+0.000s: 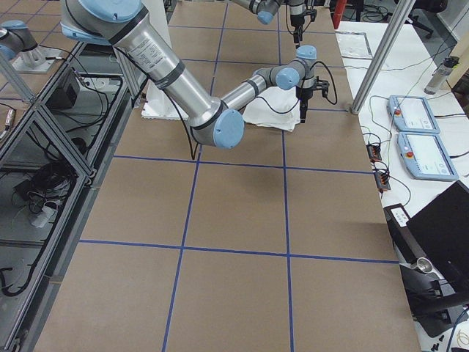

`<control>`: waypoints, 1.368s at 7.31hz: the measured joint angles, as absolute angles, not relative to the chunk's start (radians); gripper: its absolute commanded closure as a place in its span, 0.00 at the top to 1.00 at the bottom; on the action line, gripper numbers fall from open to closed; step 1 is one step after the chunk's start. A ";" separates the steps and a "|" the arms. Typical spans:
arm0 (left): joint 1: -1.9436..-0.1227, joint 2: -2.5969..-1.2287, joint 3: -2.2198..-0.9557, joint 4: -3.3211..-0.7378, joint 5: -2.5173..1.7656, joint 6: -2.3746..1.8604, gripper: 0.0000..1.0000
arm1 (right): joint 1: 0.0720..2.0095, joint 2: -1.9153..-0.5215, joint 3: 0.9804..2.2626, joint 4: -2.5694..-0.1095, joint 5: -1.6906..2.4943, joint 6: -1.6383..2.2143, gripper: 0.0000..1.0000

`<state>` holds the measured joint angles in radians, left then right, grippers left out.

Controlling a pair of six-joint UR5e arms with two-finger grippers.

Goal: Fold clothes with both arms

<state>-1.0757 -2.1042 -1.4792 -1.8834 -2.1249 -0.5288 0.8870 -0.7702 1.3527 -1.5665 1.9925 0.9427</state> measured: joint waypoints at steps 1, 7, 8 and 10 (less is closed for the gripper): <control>-1.122 -2.063 -1.516 -1.845 -2.140 -0.426 1.00 | 0.929 -0.821 1.439 -1.638 2.021 0.844 1.00; -1.471 -1.837 -1.576 -1.591 -2.201 0.158 1.00 | 1.238 -1.249 1.703 -1.741 2.206 0.178 1.00; -1.505 -1.785 -1.597 -1.565 -2.212 0.183 1.00 | 1.271 -1.317 1.714 -1.737 2.235 0.098 1.00; -1.543 -1.687 -1.623 -1.549 -2.247 0.197 1.00 | 1.345 -1.440 1.756 -1.731 2.291 0.017 1.00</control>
<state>-1.5426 -1.6873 -1.6233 -1.5486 -2.2470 0.1974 1.3448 -1.4403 1.7561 -1.7309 2.2906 0.0172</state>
